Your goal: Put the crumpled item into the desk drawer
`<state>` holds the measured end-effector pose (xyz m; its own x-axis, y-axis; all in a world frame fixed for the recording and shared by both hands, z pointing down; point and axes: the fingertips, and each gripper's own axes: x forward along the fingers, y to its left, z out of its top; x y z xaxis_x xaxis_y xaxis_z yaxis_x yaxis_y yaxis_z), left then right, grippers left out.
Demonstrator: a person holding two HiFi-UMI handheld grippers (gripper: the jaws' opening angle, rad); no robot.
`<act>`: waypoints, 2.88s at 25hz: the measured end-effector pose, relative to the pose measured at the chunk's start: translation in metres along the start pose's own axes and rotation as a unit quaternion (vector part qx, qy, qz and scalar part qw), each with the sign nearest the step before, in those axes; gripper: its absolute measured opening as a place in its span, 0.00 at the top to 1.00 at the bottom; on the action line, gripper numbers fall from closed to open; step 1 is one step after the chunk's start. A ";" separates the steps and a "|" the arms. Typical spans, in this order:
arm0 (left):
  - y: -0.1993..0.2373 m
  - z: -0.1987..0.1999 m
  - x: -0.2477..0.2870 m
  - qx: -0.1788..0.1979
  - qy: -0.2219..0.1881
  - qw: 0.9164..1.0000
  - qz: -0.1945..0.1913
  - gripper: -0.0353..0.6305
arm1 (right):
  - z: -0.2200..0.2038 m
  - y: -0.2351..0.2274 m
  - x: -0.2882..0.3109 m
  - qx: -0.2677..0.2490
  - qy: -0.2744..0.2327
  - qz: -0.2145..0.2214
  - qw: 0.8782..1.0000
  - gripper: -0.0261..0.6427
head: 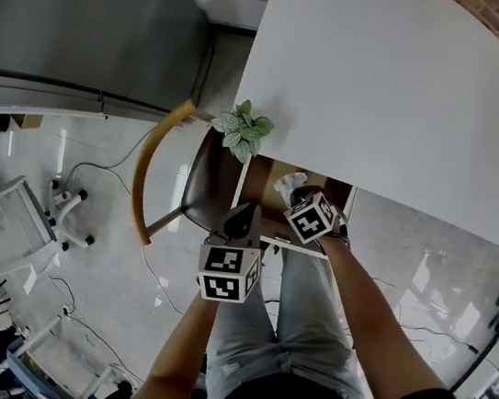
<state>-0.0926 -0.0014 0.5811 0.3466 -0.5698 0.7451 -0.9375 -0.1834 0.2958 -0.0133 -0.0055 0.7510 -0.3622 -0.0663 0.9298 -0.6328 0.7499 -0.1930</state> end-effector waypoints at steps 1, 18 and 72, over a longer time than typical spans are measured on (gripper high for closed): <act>0.000 0.000 0.001 0.000 0.001 1.000 0.000 0.94 | -0.001 0.000 0.002 -0.001 0.003 0.001 1.000 0.96; 0.007 -0.005 0.005 -0.006 0.009 1.000 0.000 0.94 | -0.011 0.002 0.026 0.000 0.043 0.005 0.999 0.96; -0.008 0.008 0.028 0.003 0.014 0.999 -0.028 0.94 | 0.023 0.014 -0.041 0.129 -0.095 0.046 0.986 0.86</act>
<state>-0.0753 -0.0220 0.5948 0.3999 -0.5361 0.7434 -0.9164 -0.2198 0.3344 -0.0228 -0.0076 0.7025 -0.5323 -0.1464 0.8338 -0.7357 0.5673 -0.3701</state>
